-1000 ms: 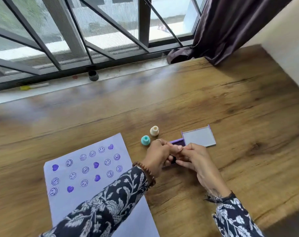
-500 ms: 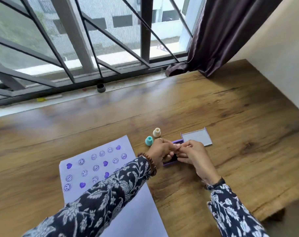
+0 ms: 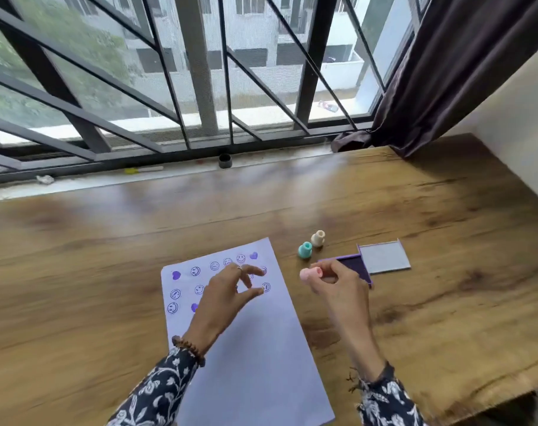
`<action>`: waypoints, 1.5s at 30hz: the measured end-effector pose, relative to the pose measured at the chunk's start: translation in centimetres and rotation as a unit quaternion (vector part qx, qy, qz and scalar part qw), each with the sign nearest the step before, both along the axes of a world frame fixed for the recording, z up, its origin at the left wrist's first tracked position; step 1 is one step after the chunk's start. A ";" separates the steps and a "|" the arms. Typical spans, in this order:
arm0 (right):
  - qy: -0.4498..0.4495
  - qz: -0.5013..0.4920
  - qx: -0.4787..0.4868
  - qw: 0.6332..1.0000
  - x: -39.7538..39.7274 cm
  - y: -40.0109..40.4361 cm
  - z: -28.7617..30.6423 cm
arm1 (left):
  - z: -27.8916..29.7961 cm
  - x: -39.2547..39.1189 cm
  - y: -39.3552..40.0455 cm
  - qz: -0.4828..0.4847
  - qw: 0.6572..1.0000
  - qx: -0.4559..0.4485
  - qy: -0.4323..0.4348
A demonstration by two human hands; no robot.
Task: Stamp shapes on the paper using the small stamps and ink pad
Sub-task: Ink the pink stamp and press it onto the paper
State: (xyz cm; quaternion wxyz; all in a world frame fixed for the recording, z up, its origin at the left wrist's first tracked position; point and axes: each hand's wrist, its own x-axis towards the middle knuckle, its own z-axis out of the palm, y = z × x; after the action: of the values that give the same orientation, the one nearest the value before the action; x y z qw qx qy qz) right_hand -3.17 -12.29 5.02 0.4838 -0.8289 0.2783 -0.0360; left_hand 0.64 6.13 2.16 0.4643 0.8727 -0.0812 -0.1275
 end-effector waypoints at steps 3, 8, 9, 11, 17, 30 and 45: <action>-0.005 0.026 -0.025 0.999 -0.2 3.1 -0.9 | -0.6 0.6 0.3 -0.101 0.990 0.098 0.014; -0.021 0.047 -0.129 0.990 -0.2 5.5 -2.4 | -2.1 1.0 0.8 -0.139 0.976 0.158 0.057; -0.022 0.041 -0.138 0.989 -0.2 5.6 -2.6 | -2.5 0.9 0.8 -0.128 0.978 0.154 0.055; -0.019 0.031 -0.140 0.990 -0.4 5.8 -2.8 | -2.9 1.1 0.6 -0.113 0.982 0.148 0.039; -0.015 0.042 -0.130 0.990 -1.0 7.4 -2.7 | -2.1 2.0 1.7 -0.082 0.996 0.038 0.025; -0.017 0.227 -0.174 0.958 -4.1 16.9 -3.4 | -1.8 1.0 12.2 -0.093 0.978 0.161 0.098; -0.048 0.269 -0.332 0.903 -3.3 18.5 -3.4 | -2.0 0.9 12.7 -0.052 0.954 -0.088 0.283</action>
State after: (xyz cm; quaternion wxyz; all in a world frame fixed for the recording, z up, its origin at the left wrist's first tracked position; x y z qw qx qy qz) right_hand -6.44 6.16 1.58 0.1848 -0.9821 -0.0066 -0.0347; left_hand 1.58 18.81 0.18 0.5363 0.7507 -0.0023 -0.3857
